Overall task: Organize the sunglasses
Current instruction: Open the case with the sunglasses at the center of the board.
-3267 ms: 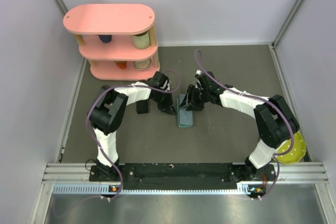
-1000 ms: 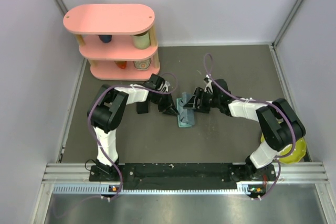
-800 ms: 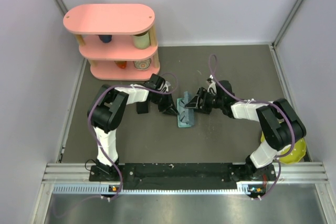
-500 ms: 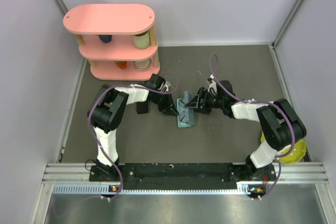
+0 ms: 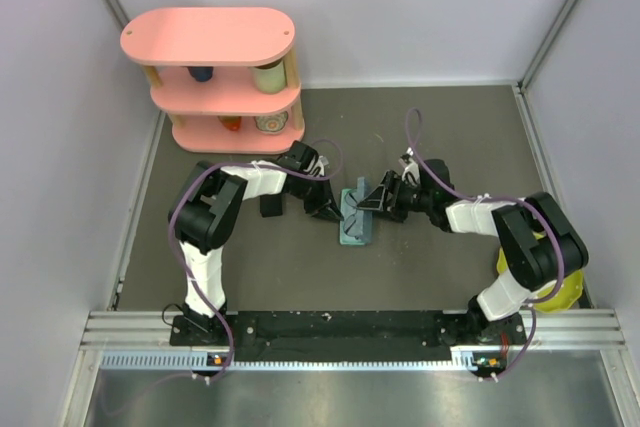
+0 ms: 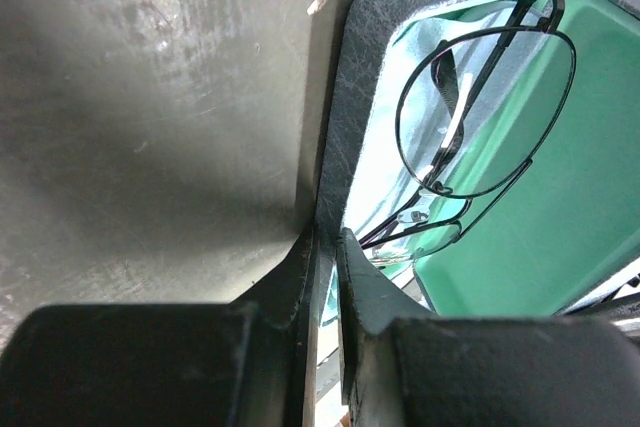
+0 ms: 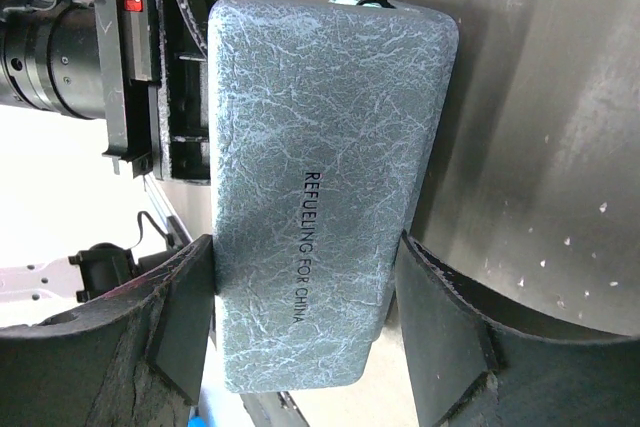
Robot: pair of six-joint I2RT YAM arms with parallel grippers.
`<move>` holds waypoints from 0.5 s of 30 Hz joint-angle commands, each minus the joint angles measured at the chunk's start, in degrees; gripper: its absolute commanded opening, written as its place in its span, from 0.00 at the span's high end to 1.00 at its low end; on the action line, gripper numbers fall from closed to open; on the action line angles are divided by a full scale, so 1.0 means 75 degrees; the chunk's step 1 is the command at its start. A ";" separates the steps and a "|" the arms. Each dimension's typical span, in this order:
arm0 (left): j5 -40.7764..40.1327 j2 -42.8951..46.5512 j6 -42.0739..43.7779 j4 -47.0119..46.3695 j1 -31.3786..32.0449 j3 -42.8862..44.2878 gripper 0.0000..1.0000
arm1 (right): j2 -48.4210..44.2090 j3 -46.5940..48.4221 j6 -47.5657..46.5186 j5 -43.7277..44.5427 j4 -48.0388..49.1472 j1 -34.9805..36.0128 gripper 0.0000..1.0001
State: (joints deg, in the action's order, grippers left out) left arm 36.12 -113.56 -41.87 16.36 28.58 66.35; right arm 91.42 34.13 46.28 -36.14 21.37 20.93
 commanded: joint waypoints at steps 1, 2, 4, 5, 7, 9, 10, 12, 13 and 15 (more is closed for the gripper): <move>-0.0819 -0.0257 0.0180 0.0573 -0.0131 0.0001 0.88 | -0.0236 -0.0250 -0.0698 0.0530 -0.0657 -0.0271 0.40; -0.0831 -0.0257 0.0168 0.0584 -0.0131 0.0013 0.89 | -0.0236 -0.0261 -0.0745 0.0553 -0.0727 -0.0282 0.39; -0.0878 -0.0292 0.0157 0.0631 -0.0131 0.0025 0.89 | -0.0259 -0.0320 -0.0815 0.0588 -0.0751 -0.0294 0.37; -0.0902 -0.0293 0.0145 0.0643 -0.0131 0.0036 0.89 | -0.0294 -0.0367 -0.0827 0.0635 -0.0763 -0.0306 0.37; -0.0949 -0.0281 0.0110 0.0678 -0.0131 0.0025 0.90 | -0.0329 -0.0496 -0.0804 0.0740 -0.0786 -0.0388 0.36; -0.1007 -0.0269 0.0075 0.0713 -0.0131 0.0025 0.91 | -0.0446 -0.0624 -0.0780 0.0834 -0.0821 -0.0493 0.35; -0.1030 -0.0258 0.0051 0.0713 -0.0131 0.0025 0.92 | -0.0493 -0.0648 -0.0780 0.0962 -0.0879 -0.0505 0.34; -0.1042 -0.0281 0.0028 0.0701 -0.0131 0.0013 0.92 | -0.0645 -0.0672 -0.0862 0.1150 -0.1066 -0.0552 0.33; -0.1031 -0.0281 0.0004 0.0713 -0.0131 0.0025 0.92 | -0.0716 -0.0672 -0.0897 0.1302 -0.1218 -0.0564 0.32; -0.1031 -0.0269 -0.0007 0.0713 -0.0131 0.0036 0.93 | -0.0902 -0.0672 -0.0991 0.1420 -0.1348 -0.0576 0.32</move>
State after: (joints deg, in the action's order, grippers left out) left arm 35.97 -113.80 -42.15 17.17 28.62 66.92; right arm 86.00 30.74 44.01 -34.17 18.74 17.50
